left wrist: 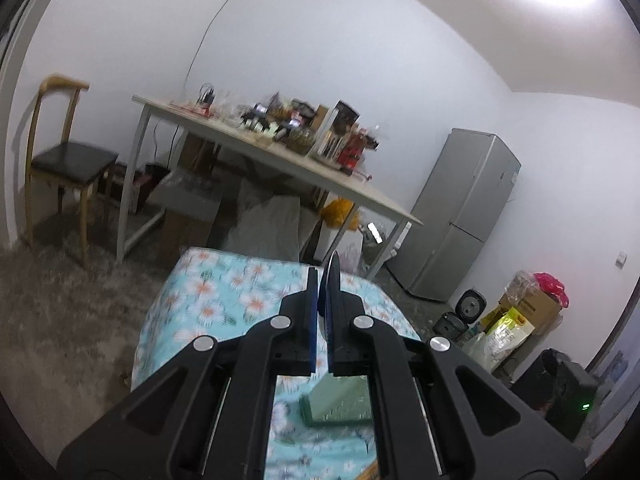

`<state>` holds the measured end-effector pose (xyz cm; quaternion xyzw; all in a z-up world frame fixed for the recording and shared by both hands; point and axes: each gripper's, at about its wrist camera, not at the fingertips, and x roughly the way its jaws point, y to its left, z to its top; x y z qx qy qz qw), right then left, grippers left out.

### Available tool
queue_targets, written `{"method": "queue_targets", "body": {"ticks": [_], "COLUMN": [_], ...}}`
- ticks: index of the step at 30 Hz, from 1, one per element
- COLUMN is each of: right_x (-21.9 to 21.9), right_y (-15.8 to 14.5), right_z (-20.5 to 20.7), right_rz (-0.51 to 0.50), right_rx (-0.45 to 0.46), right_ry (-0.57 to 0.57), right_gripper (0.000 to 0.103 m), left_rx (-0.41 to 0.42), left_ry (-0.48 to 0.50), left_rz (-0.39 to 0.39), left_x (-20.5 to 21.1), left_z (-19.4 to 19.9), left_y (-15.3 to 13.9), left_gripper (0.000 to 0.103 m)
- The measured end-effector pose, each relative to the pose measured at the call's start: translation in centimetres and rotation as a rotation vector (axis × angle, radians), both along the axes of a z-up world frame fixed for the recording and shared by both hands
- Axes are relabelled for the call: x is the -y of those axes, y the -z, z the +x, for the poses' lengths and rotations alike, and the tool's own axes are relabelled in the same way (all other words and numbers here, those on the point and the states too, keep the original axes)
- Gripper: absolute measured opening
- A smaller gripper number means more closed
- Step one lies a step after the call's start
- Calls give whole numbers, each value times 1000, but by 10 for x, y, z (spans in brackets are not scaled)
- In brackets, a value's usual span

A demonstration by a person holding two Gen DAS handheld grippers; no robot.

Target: Organize utensils

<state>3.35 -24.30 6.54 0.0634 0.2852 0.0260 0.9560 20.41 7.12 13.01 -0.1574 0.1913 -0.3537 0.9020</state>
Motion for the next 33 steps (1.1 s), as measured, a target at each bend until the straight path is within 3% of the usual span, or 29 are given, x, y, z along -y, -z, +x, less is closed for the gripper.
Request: {"method": "queue_targets", "body": {"ticks": [5, 10, 16, 25, 29, 33], "right_x": [18, 29, 46, 86, 105, 111], "right_y": [-34, -76, -111, -113, -103, -95], "right_z": [-21, -41, -36, 12, 33, 41], "right_rz": [61, 32, 55, 236, 343, 382], "right_rx": [84, 196, 297, 304, 276, 260], "right_ry": [-29, -49, -75, -100, -117, -120], "right_gripper": [8, 8, 8, 8, 8, 8], "left_rx": [75, 113, 159, 181, 165, 111], "left_ry": [-1, -29, -55, -20, -2, 17], "left_rz": [89, 186, 304, 435, 451, 439], "left_x": [34, 59, 80, 119, 128, 130], "left_z": [1, 7, 11, 23, 28, 38], "left_y": [-15, -13, -8, 15, 28, 39], "left_gripper": [3, 3, 3, 3, 3, 3]}}
